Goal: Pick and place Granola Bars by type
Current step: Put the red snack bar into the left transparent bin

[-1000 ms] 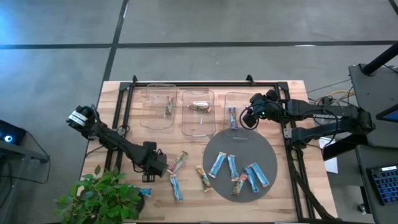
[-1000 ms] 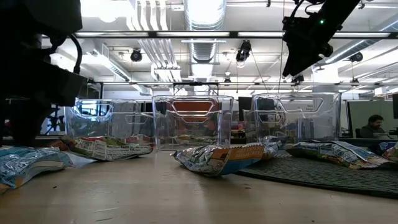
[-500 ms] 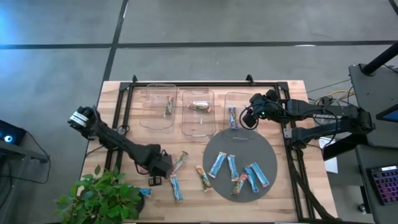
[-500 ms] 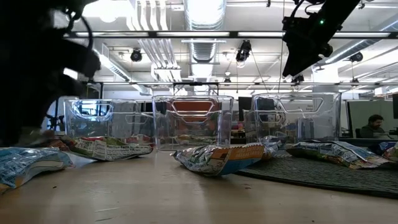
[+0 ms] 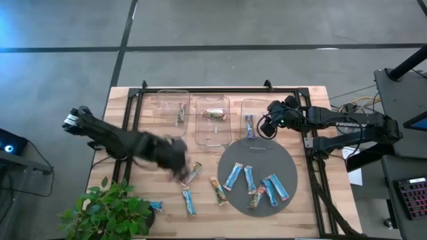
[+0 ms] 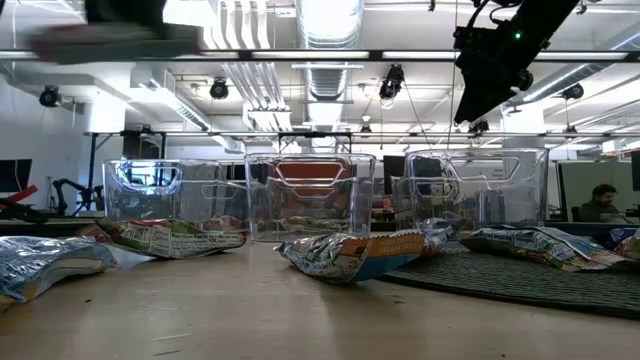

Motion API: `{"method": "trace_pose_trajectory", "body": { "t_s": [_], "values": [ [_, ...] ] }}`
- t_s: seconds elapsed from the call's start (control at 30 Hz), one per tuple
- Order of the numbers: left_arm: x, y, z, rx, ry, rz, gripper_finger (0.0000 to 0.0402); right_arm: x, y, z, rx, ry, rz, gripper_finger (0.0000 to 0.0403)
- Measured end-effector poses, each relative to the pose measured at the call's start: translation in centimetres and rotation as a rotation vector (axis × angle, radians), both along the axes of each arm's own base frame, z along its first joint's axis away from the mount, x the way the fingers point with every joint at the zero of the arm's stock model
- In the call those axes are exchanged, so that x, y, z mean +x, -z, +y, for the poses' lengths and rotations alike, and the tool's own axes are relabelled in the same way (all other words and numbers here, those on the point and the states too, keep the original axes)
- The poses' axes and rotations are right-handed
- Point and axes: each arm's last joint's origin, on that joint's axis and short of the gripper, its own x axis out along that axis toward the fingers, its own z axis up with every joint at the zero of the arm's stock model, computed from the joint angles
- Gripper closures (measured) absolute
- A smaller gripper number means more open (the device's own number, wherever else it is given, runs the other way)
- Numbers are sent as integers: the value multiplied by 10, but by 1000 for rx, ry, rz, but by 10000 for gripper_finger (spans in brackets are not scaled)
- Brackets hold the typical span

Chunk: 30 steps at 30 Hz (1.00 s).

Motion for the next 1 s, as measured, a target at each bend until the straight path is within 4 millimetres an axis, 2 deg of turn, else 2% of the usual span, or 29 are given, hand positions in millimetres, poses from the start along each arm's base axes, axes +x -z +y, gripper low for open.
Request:
{"method": "trace_pose_trajectory", "body": {
  "t_s": [0.17,0.27,0.4,0.5,0.57,0.67,0.77,0.9,1.0],
  "values": [
    [-35,-26,69,153,-600,-117,315,3,-2,0,-4,2,-37,177],
    [-54,-30,108,233,-804,-155,315,4,-4,-1,-7,2,-62,177],
    [-66,-17,160,300,-878,-99,315,6,-5,-1,-10,1,-85,177],
    [-70,10,195,248,-867,-17,314,6,-5,-1,-6,6,-92,177],
    [-71,32,210,180,-831,33,311,6,-5,-1,0,16,-100,177],
    [-69,55,218,126,-787,104,300,6,-5,-1,12,33,-117,177],
    [-65,59,219,143,-743,128,279,6,-5,-1,18,41,-124,177],
    [-59,42,214,226,-675,102,254,6,-5,-1,17,39,-121,177],
    [-50,12,198,221,-449,-27,248,6,-5,-1,4,19,-101,177]
  ]
}}
